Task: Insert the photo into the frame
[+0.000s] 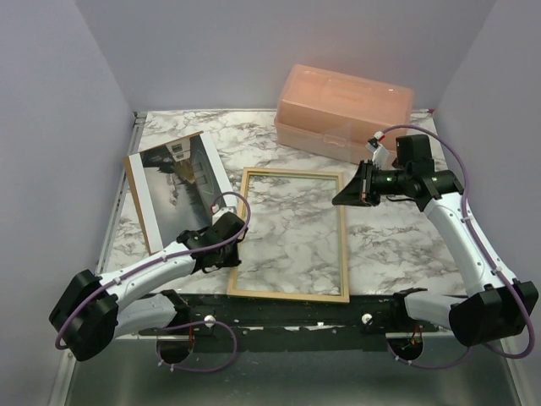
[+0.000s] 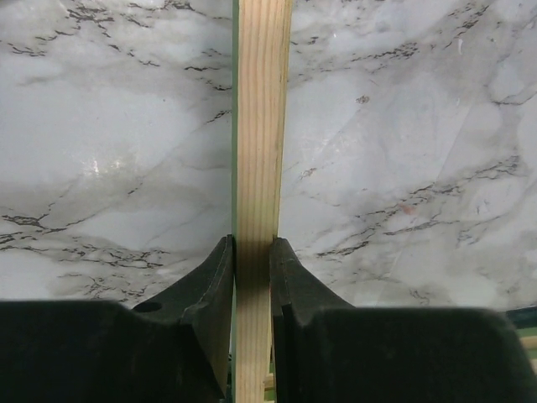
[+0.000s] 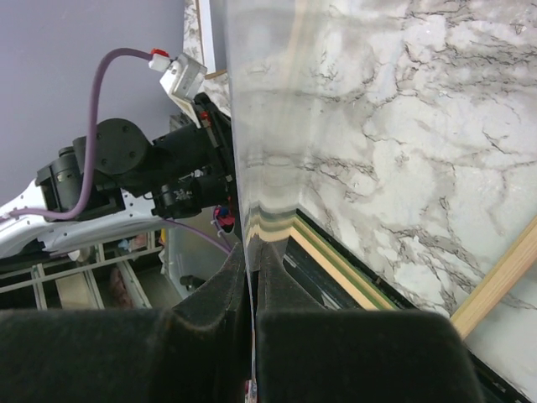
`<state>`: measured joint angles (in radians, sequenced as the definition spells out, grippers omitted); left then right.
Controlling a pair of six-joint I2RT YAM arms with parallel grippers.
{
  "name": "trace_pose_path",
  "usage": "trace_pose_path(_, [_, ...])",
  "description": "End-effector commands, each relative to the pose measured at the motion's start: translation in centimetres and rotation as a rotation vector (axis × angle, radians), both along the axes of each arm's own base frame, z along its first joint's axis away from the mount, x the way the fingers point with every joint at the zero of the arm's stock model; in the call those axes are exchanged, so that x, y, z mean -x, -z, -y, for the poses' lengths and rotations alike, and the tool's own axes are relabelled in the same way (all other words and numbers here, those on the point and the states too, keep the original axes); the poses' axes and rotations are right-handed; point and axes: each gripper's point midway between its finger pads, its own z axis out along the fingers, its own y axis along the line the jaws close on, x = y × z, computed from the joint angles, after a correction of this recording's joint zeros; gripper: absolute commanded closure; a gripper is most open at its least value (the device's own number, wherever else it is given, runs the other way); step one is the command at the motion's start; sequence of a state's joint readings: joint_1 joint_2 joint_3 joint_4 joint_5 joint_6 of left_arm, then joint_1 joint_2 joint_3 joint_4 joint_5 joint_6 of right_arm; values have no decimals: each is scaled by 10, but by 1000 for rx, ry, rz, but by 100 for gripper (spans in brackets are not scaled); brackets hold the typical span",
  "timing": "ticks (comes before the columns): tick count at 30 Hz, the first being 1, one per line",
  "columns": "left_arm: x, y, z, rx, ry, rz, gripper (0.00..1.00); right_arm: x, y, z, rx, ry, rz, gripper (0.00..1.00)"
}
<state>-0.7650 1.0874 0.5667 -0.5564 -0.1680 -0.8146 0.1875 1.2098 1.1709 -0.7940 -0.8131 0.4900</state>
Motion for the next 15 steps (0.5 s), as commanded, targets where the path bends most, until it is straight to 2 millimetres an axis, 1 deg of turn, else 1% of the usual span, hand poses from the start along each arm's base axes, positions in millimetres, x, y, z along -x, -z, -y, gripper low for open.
trace_pose_path(1, [-5, 4, 9, 47, -3, 12, 97, 2, -14, -4, -61, -27, 44, 100])
trace_pose_path(3, [-5, 6, 9, 43, -6, 6, 87, 3, -11, -5, -65, -27, 38, 100])
trace_pose_path(6, [-5, 4, 10, 52, -5, 8, 63, 4, -8, -5, -68, -24, 32, 99])
trace_pose_path(8, [-5, 1, 11, 60, -3, 12, 55, 4, -6, -5, -71, -26, 33, 100])
trace_pose_path(10, [-4, -2, 11, 70, -5, 17, 42, 6, -6, -6, -78, -31, 37, 100])
trace_pose_path(12, [-3, -6, 11, 89, -8, 21, 40, 6, -6, -6, -84, -21, 40, 99])
trace_pose_path(15, [-2, -11, 11, 133, -21, 33, 41, 6, -4, -6, -87, -14, 25, 100])
